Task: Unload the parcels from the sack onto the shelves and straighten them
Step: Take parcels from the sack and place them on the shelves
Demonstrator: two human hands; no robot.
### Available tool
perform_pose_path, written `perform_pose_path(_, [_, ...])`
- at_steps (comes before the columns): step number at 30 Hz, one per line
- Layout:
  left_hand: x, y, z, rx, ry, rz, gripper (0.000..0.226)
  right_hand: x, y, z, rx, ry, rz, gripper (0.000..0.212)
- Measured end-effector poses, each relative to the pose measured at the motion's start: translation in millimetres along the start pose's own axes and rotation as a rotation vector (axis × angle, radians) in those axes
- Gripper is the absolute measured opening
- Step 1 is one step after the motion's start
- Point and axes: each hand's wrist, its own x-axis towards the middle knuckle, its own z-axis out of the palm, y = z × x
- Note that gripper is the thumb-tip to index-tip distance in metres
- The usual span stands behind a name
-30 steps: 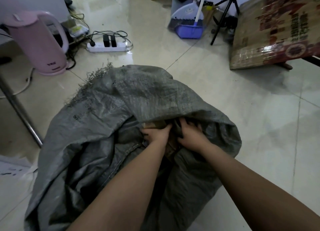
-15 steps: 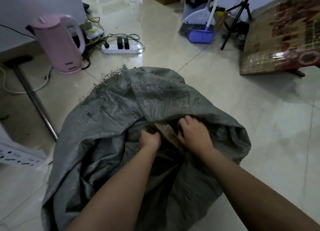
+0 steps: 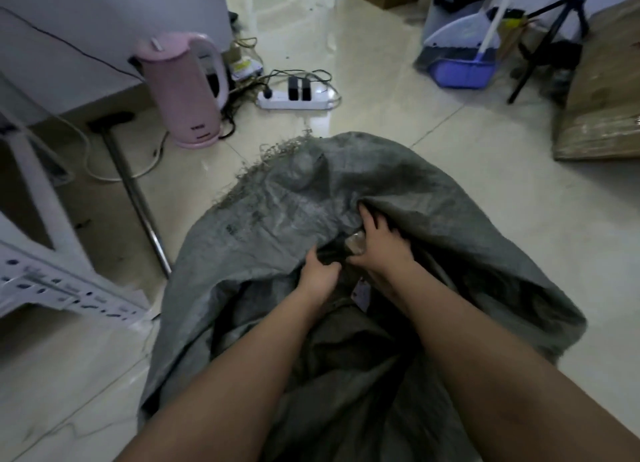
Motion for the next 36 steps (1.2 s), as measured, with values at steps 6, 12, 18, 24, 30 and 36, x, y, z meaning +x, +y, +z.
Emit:
perform_pose_path(6, [1,-7,-24,0.021,-0.004,-0.064,0.07,10,-11,8,-0.156,-0.029,0.019,0.123])
perform_pose_path(12, [-7,4,-32,-0.068,0.014,-0.116,0.062,-18,-7,-29,-0.081,-0.026,-0.185,0.134])
perform_pose_path(18, [-44,20,-47,-0.339,-0.007,-0.149,0.047,-76,-19,-70,0.446,-0.079,-0.418,0.116])
perform_pose_path(24, [-77,38,-89,-0.452,-0.036,-0.136,0.069,-107,-62,-107,0.626,-0.025,-0.517,0.106])
perform_pose_path(30, [-102,69,-132,-0.389,-0.08,-0.032,0.072,-104,-101,-154,0.925,0.15,-0.478,0.07])
perform_pose_path(36, [-122,74,-166,-0.311,0.002,0.069,0.048,-84,-116,-172,1.385,0.184,-0.131,0.061])
